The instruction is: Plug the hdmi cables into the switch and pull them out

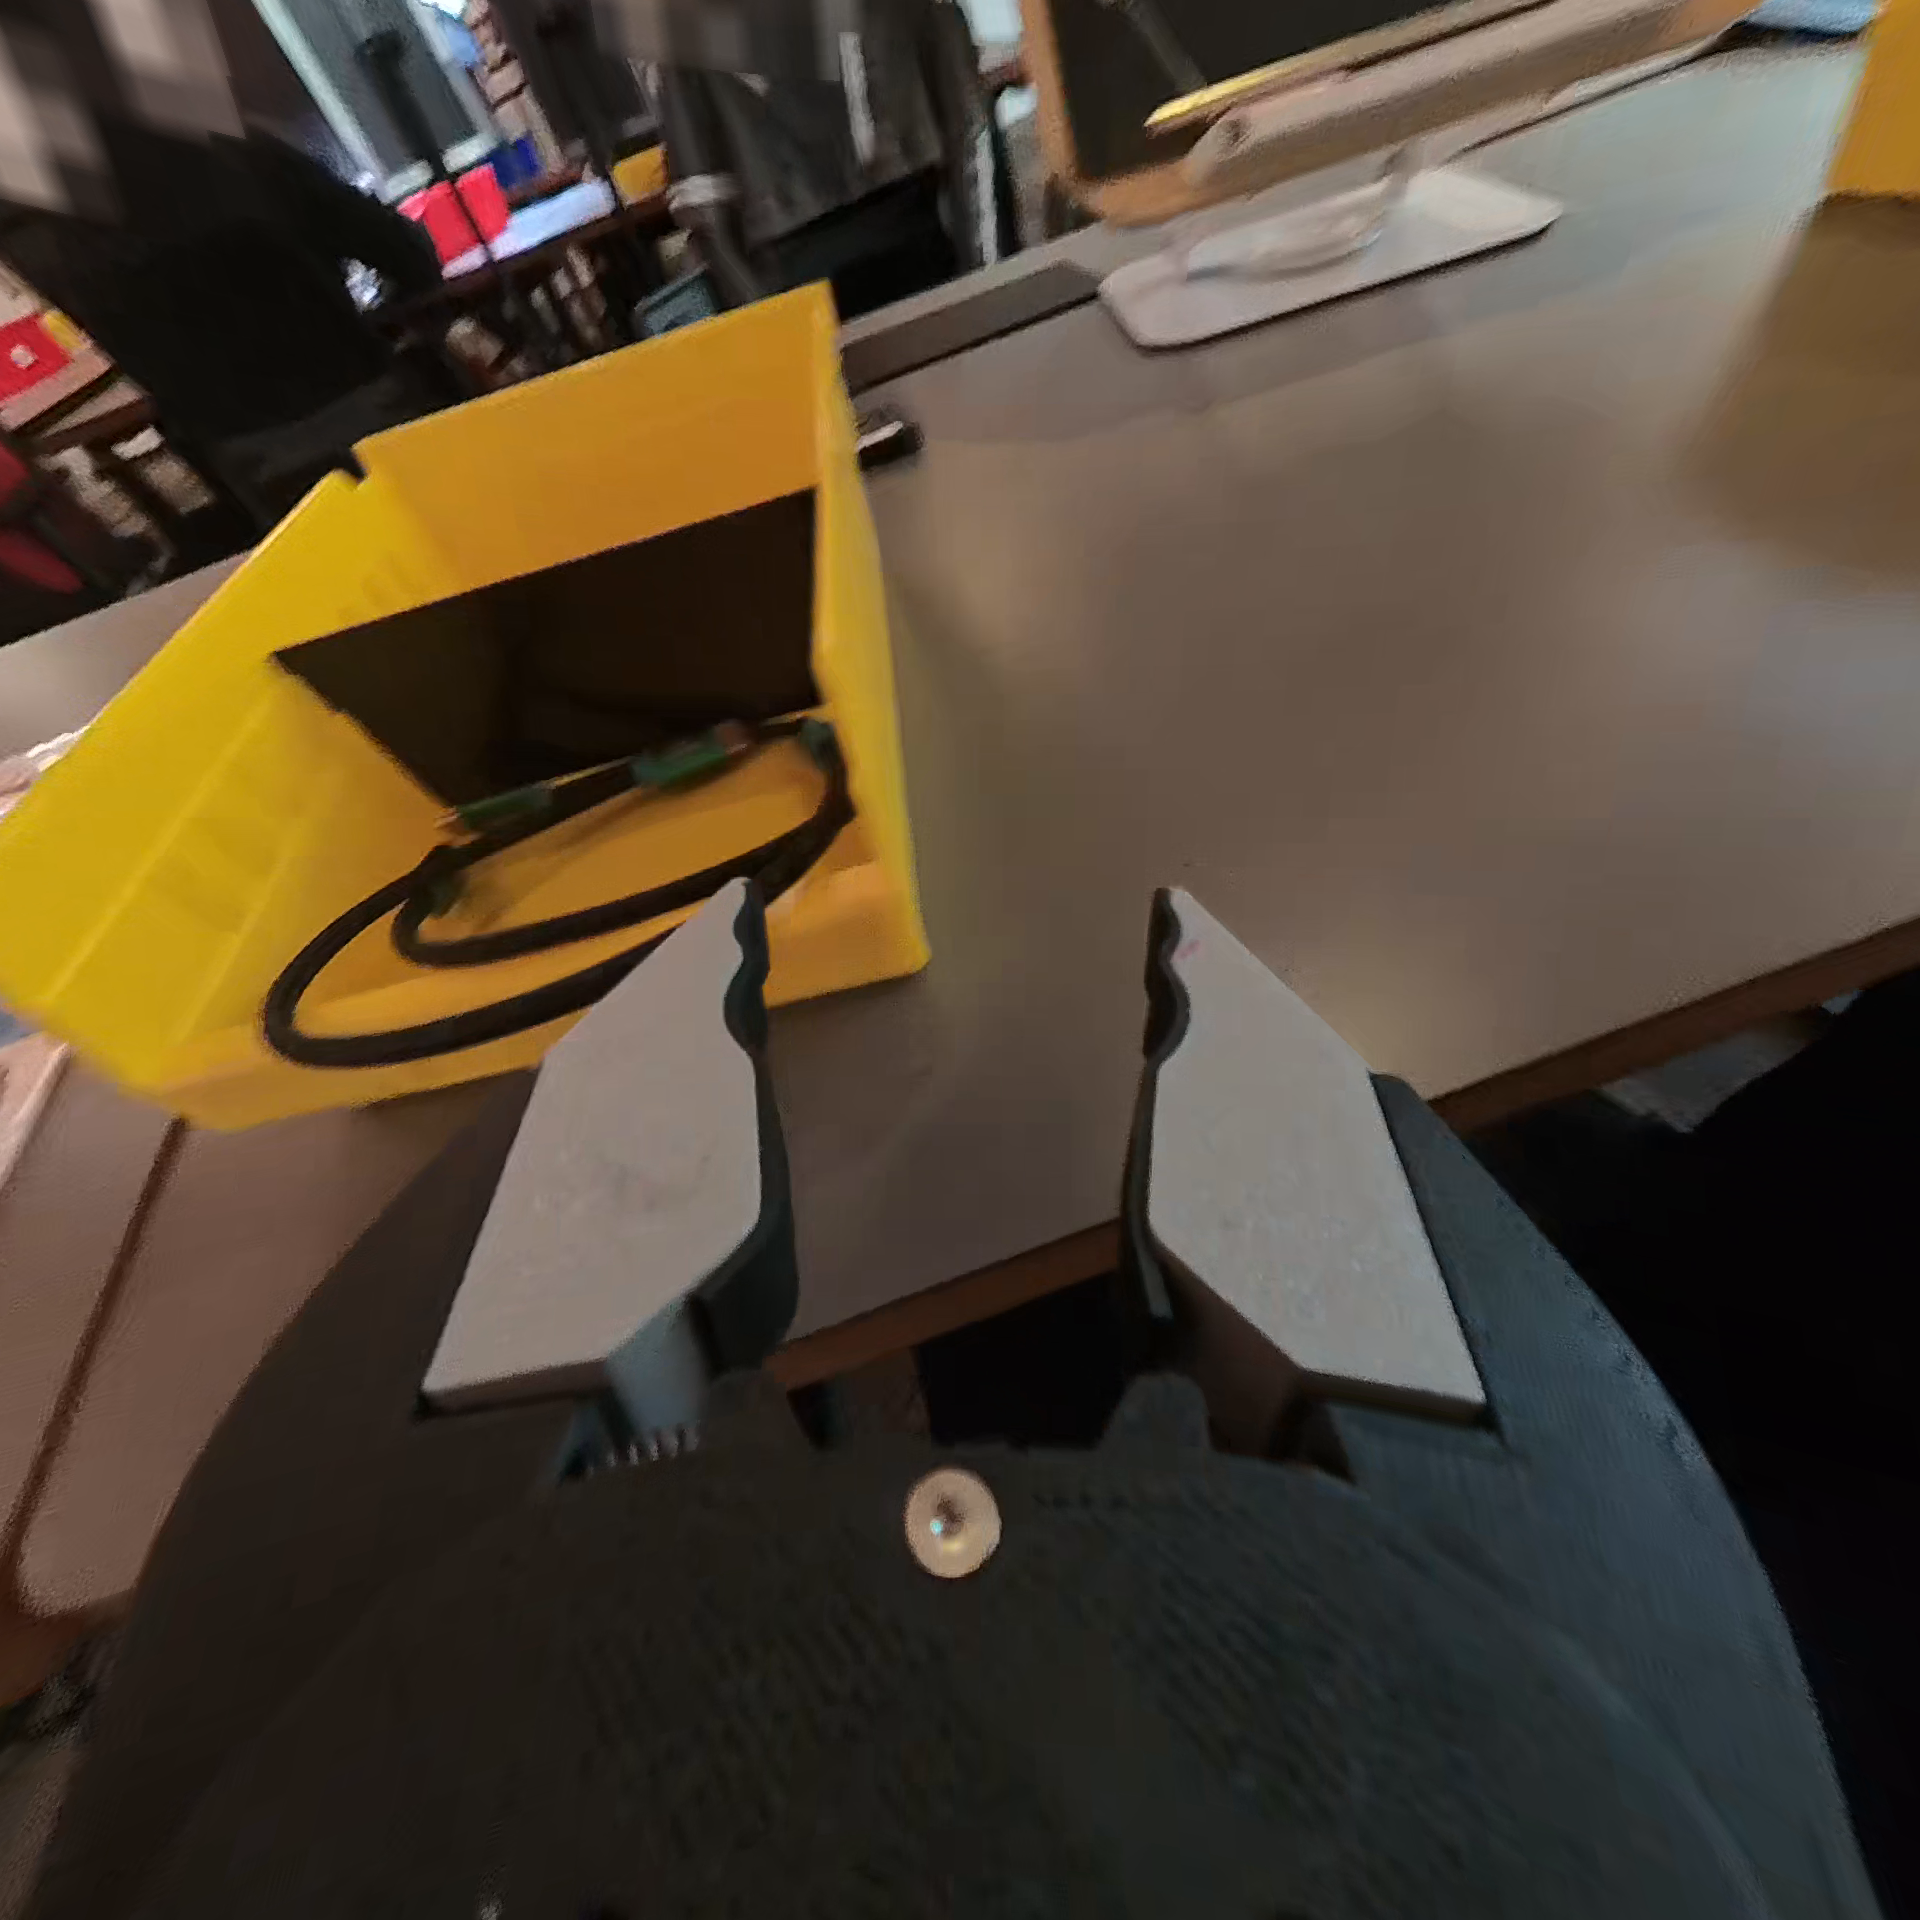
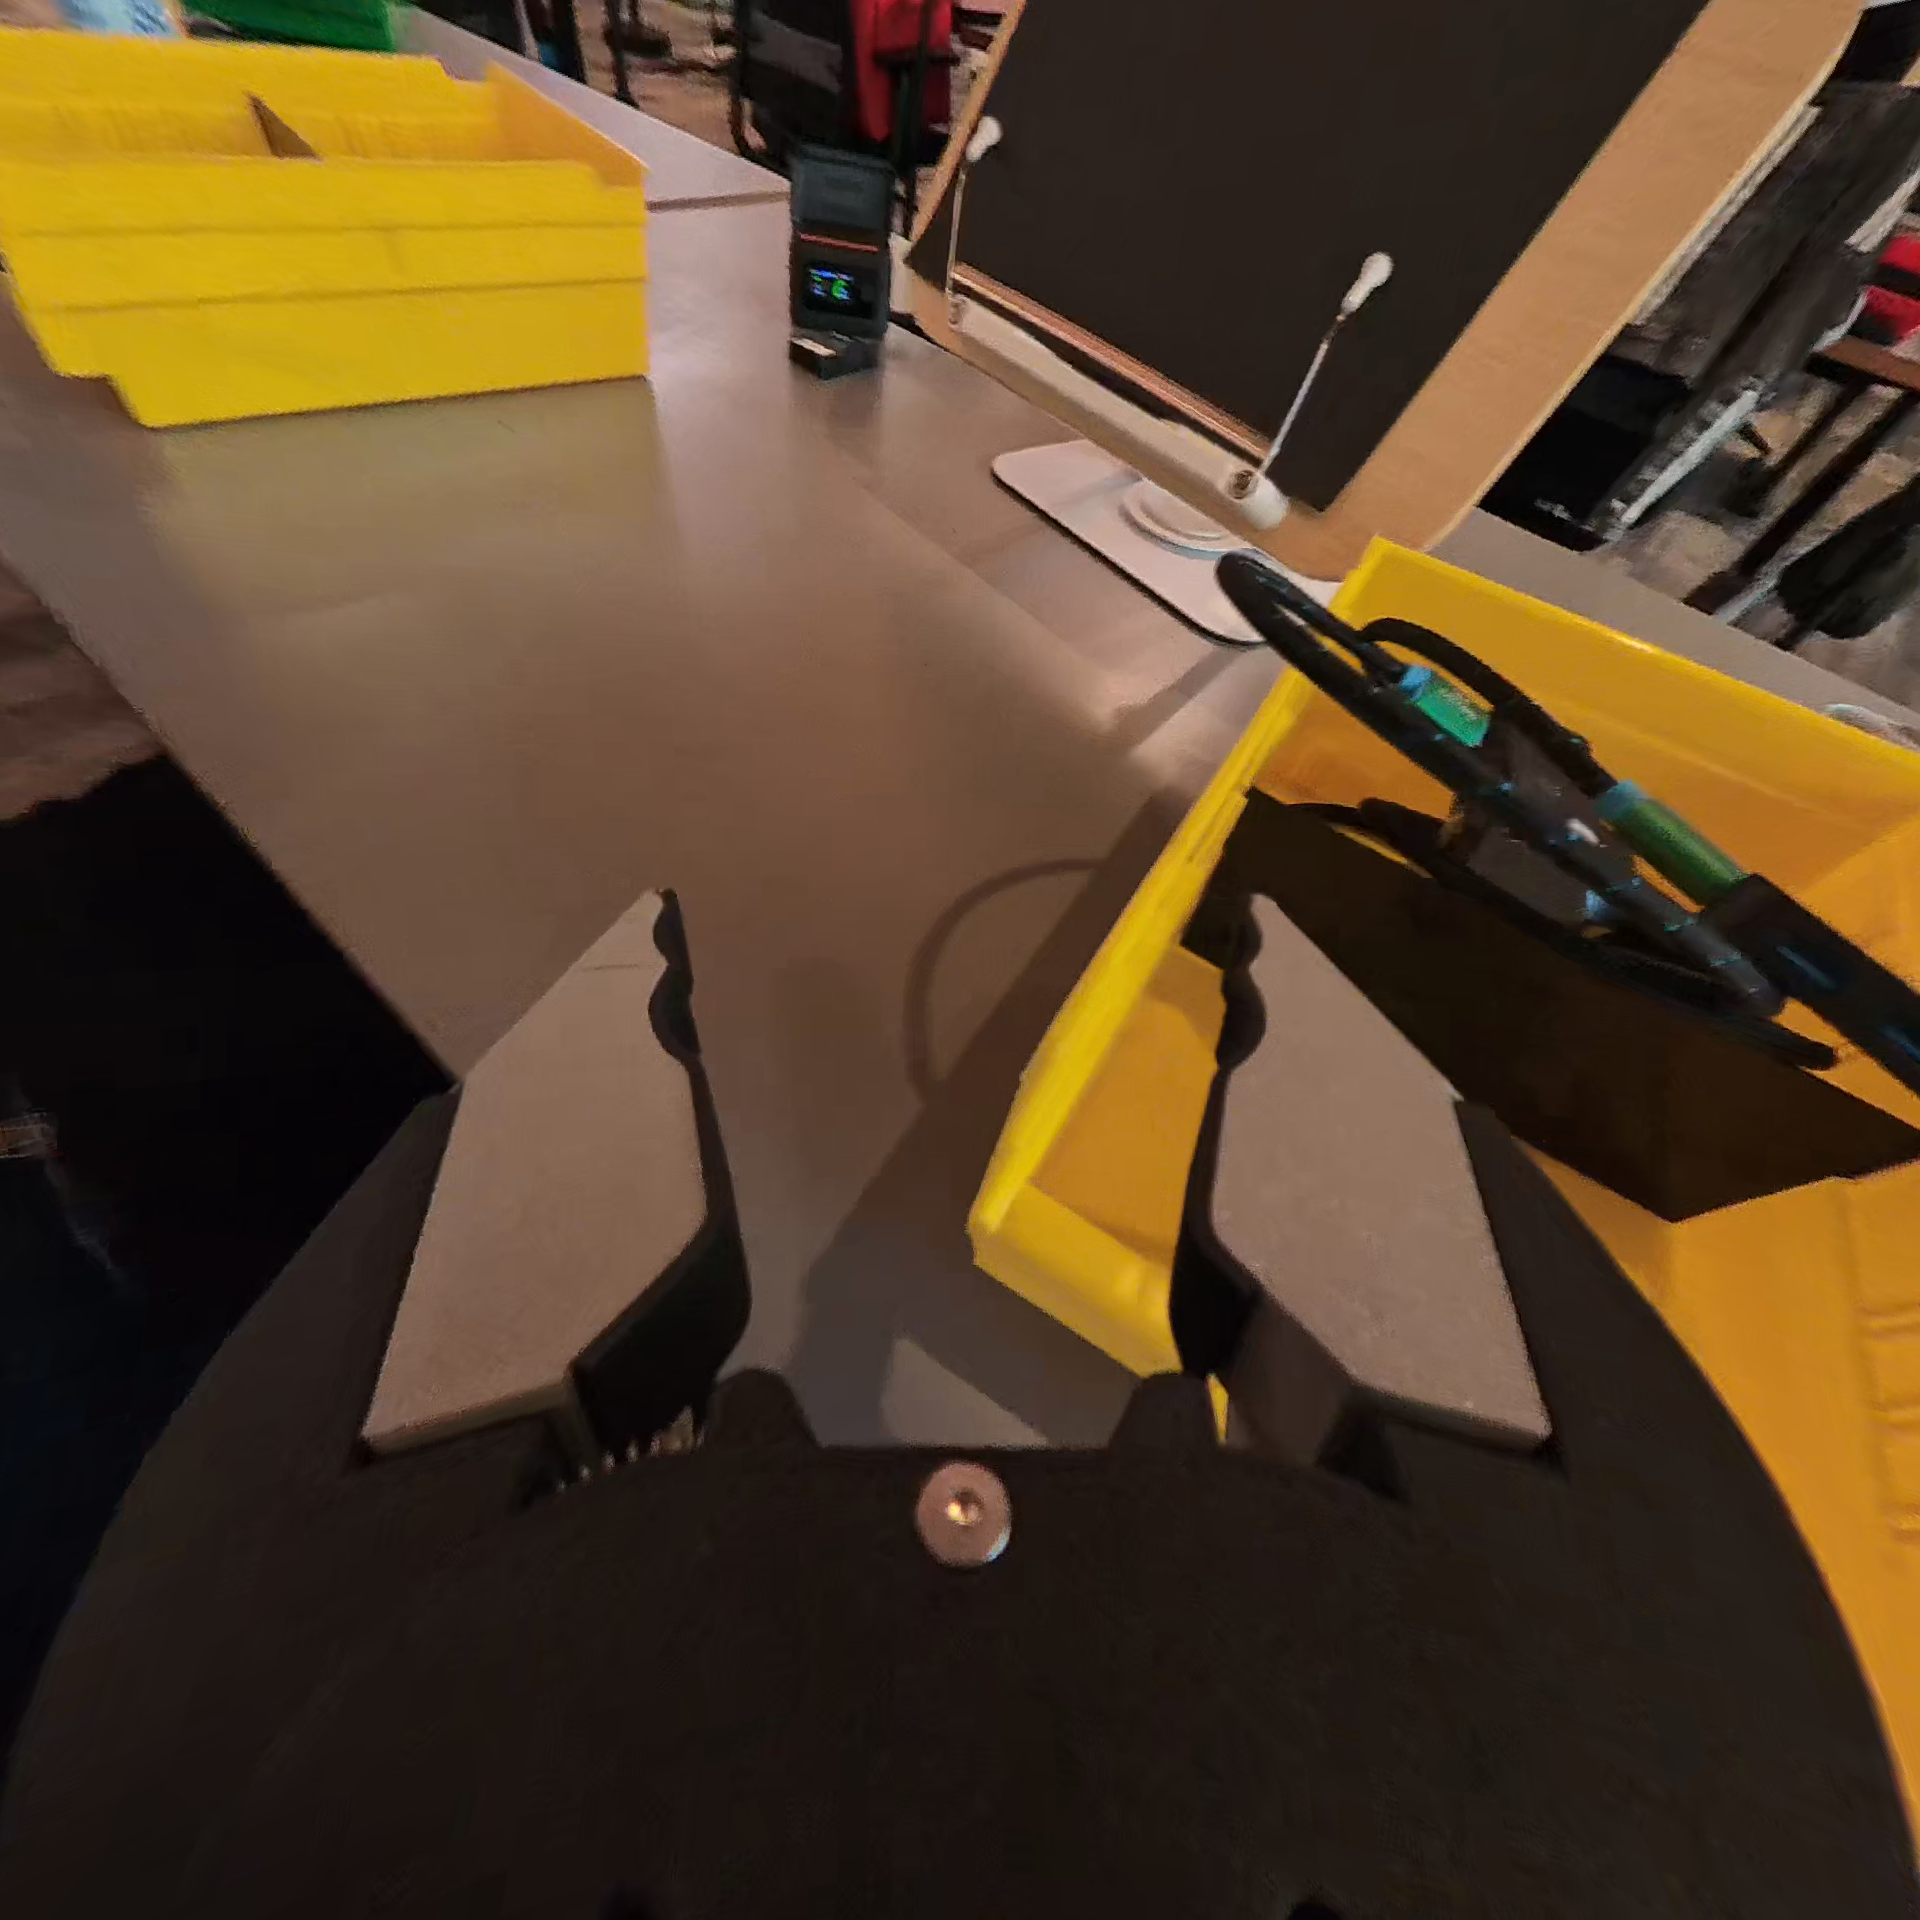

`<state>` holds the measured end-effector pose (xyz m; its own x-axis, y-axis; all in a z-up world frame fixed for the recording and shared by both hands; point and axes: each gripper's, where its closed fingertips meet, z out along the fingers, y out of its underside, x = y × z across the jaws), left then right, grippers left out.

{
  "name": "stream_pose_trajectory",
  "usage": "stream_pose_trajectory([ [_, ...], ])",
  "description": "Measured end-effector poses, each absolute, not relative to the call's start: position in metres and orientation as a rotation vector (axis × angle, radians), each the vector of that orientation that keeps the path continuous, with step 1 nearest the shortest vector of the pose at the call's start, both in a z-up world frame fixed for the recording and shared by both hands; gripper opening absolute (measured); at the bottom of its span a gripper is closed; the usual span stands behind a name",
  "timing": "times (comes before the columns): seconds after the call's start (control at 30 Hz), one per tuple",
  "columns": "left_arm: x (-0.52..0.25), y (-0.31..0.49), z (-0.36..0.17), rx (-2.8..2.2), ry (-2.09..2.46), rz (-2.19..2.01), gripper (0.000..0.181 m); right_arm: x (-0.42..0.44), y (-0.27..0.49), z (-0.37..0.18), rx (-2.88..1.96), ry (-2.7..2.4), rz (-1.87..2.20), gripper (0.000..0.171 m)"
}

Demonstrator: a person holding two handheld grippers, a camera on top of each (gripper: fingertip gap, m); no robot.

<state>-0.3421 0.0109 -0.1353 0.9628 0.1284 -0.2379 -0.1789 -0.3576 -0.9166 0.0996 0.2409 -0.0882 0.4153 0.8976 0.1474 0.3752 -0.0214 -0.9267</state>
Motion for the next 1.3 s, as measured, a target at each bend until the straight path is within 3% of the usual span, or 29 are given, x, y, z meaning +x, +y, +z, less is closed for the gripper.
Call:
stream_pose_trajectory([
  [0.2, -0.355, 0.024, -0.112, -1.934, 0.025, 0.301, 0.075, 0.096, 0.267, -0.094, -1.671, -1.159, 0.561, 0.102],
  [0.33, -0.352, 0.055, -0.102, -1.845, 0.017, 0.304, 0.062, 0.086, 0.273, -0.116, -1.725, -1.227, 0.512, 0.115],
  [0.47, -0.371, 0.077, -0.123, -1.881, -0.034, 0.403, 0.054, 0.080, 0.279, -0.128, -1.719, -1.224, 0.363, 0.112],
  [0.5, -0.376, 0.079, -0.129, -1.906, -0.038, 0.424, 0.046, 0.080, 0.281, -0.130, -1.726, -1.209, 0.336, 0.111],
  [0.57, -0.381, 0.081, -0.136, -1.912, -0.009, 0.462, 0.010, 0.080, 0.286, -0.132, -1.747, -1.157, 0.301, 0.108],
  [0.7, -0.386, 0.082, -0.137, -1.941, 0.063, 0.478, 0.004, 0.082, 0.296, -0.145, -1.841, -1.057, 0.297, 0.102],
  [0.73, -0.389, 0.080, -0.136, -1.950, 0.056, 0.441, 0.003, 0.083, 0.299, -0.150, -1.871, -1.046, 0.295, 0.093],
  [0.8, -0.396, 0.073, -0.130, -1.956, 0.065, 0.414, 0.003, 0.086, 0.303, -0.155, -1.918, -1.032, 0.286, 0.035],
  [0.83, -0.398, 0.068, -0.124, -1.955, 0.075, 0.425, 0.003, 0.090, 0.308, -0.157, -1.936, -1.016, 0.252, 0.021],
  [0.97, -0.397, 0.044, -0.102, -1.965, 0.096, 0.538, 0.002, 0.094, 0.311, -0.158, -1.959, -0.982, 0.123, 0.005],
  [1.2, -0.379, 0.006, -0.054, -1.780, 0.079, 0.606, 0.002, 0.033, 0.257, -0.159, -1.979, -1.019, 0.177, 0.006],
  [1.3, -0.375, -0.002, -0.046, -1.735, 0.103, 0.652, 0.002, -0.010, 0.227, -0.160, -1.988, -1.061, 0.194, 0.013],
])
